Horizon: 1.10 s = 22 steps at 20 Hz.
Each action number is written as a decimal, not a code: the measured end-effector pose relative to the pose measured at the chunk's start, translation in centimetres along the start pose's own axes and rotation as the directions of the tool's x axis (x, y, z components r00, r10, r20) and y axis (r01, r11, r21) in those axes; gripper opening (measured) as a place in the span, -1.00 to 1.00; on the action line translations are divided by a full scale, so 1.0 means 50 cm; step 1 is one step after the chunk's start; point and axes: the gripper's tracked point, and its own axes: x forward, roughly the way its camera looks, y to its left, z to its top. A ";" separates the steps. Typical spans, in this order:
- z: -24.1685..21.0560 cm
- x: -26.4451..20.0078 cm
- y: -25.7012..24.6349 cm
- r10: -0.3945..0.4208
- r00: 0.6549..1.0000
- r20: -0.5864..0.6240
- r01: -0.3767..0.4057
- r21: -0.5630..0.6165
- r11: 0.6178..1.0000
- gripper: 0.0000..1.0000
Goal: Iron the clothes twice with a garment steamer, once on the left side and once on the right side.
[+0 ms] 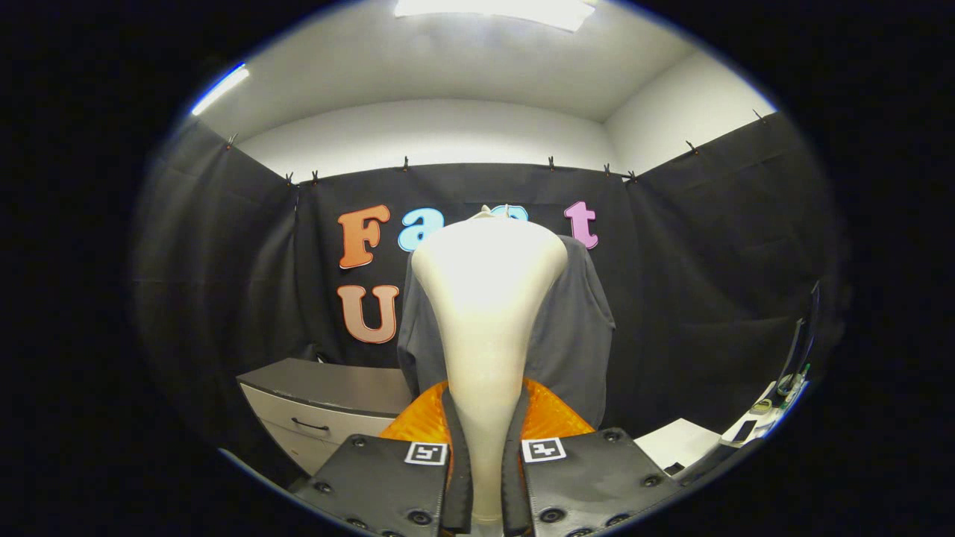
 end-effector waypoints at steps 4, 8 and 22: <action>-0.003 -0.020 -0.002 0.002 1.000 0.001 -0.002 0.006 1.000 -0.55; -0.006 -0.023 -0.005 0.000 1.000 0.004 0.000 0.005 1.000 -0.55; -0.012 -0.029 0.024 0.009 1.000 0.011 -0.009 -0.002 1.000 -0.55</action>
